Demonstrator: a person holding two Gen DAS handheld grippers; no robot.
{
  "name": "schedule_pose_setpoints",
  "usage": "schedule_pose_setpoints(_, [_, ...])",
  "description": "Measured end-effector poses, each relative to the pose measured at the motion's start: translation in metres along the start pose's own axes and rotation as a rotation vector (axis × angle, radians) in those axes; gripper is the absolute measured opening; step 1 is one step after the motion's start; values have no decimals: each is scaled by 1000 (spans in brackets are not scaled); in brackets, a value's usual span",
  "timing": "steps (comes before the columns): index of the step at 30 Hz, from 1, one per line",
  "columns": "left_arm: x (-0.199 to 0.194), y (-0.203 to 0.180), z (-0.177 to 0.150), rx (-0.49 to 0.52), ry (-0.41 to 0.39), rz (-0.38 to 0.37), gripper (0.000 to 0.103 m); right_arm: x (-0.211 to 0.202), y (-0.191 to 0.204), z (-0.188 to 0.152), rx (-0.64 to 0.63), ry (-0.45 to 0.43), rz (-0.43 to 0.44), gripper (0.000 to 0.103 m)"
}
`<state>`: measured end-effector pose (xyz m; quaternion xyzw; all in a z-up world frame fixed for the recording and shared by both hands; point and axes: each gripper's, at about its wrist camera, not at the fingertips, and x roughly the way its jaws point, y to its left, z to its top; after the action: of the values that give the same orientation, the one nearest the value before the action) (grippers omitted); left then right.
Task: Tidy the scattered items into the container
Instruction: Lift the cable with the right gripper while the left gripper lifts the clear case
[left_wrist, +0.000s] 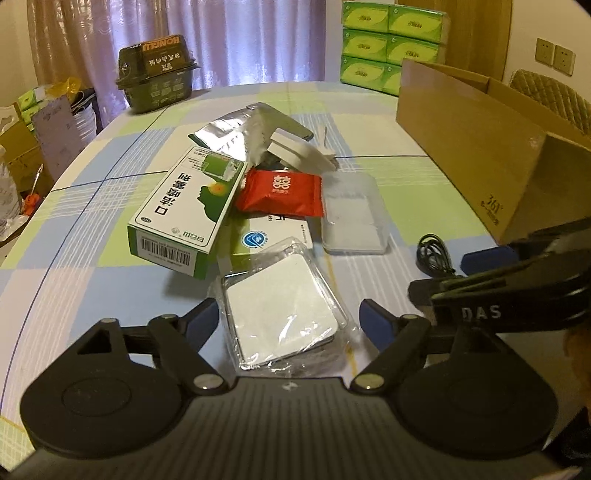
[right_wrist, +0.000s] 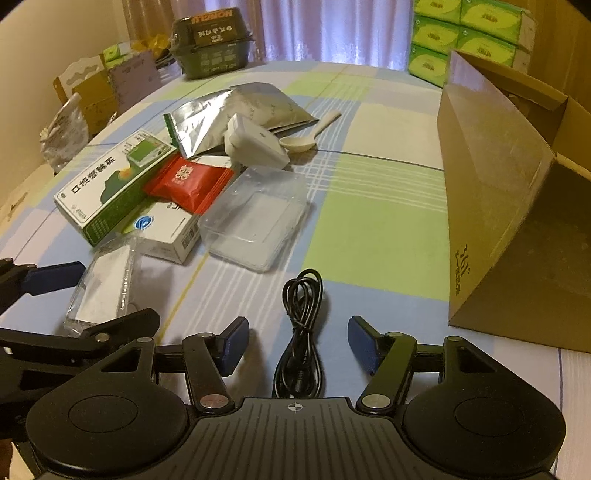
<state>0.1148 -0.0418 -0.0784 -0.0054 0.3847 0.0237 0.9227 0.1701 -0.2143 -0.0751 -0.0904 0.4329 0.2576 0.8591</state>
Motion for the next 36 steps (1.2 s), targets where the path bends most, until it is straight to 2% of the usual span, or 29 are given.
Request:
schedule_pose_setpoints(2, [2, 1, -1, 4, 4, 6, 72, 1, 1, 1, -12, 0, -9, 64])
schedule_pose_setpoints(3, [3, 1, -2, 10, 9, 12, 66, 1, 3, 1, -21, 0, -16, 61])
schedule_pose_setpoints(4, [4, 2, -3, 14, 16, 14, 64, 1, 3, 1, -28, -1, -19, 58])
schedule_pose_setpoints(7, [2, 6, -8, 24, 11, 4, 62, 2, 4, 1, -39, -1, -22, 56])
schedule_pose_setpoints(9, [-1, 7, -10, 27, 8, -1, 61, 1, 6, 0, -53, -6, -26, 45])
schedule_pose_setpoints(12, [-5, 8, -12, 38, 11, -12, 61, 1, 8, 1, -64, -7, -31, 18])
schedule_pose_setpoints(23, [-31, 12, -10, 37, -16, -33, 61, -17, 5, 2, -4, -64, -4, 16])
schedule_pose_setpoints(36, [-56, -3, 10, 58, -73, -60, 60, -59, -3, 3, 64, -170, -40, 16])
